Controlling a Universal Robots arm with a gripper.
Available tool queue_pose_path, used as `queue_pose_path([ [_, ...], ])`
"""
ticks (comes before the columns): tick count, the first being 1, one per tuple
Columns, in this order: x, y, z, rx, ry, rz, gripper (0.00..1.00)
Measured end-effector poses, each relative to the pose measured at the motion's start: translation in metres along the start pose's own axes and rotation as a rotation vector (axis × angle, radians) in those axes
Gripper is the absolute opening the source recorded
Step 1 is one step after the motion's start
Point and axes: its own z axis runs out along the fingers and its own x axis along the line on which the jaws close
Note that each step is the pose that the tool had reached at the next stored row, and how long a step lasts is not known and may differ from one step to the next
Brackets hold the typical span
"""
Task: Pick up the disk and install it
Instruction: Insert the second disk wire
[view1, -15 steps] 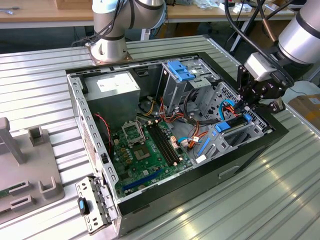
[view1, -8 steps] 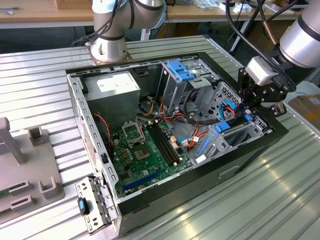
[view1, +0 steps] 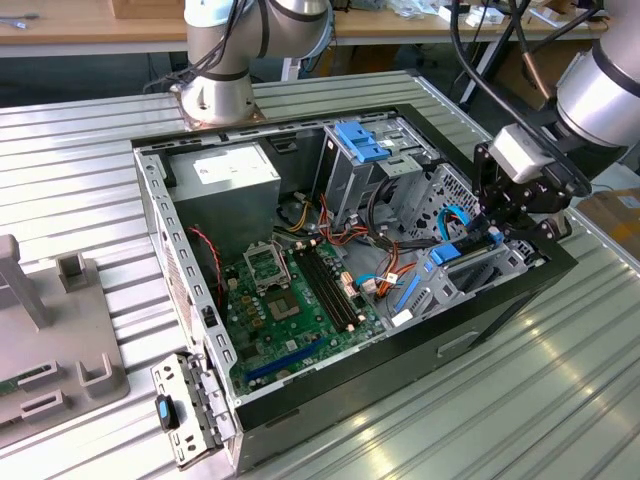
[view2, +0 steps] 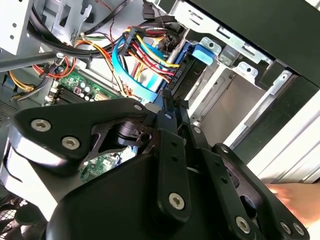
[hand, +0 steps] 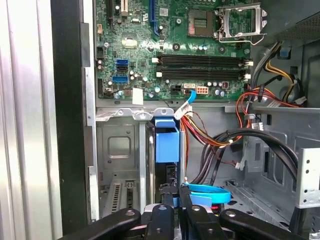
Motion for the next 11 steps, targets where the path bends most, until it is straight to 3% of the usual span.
queue_pose_path([
  [2,0.0001,0.0004,0.0015,0.0013,-0.0018,-0.028,0.16],
  [3,0.0003,0.0011,0.0019,0.0064,-0.0022,-0.037,0.16],
  [5,0.0003,0.0027,0.0019,0.008,-0.0026,-0.039,0.16],
  [8,0.0002,0.0049,0.002,0.0216,-0.0099,-0.048,0.16],
  [9,0.0004,0.0058,0.0024,0.0365,-0.0104,-0.053,0.16],
  [11,0.0004,0.0065,0.0033,0.0384,-0.0103,-0.053,0.16],
])
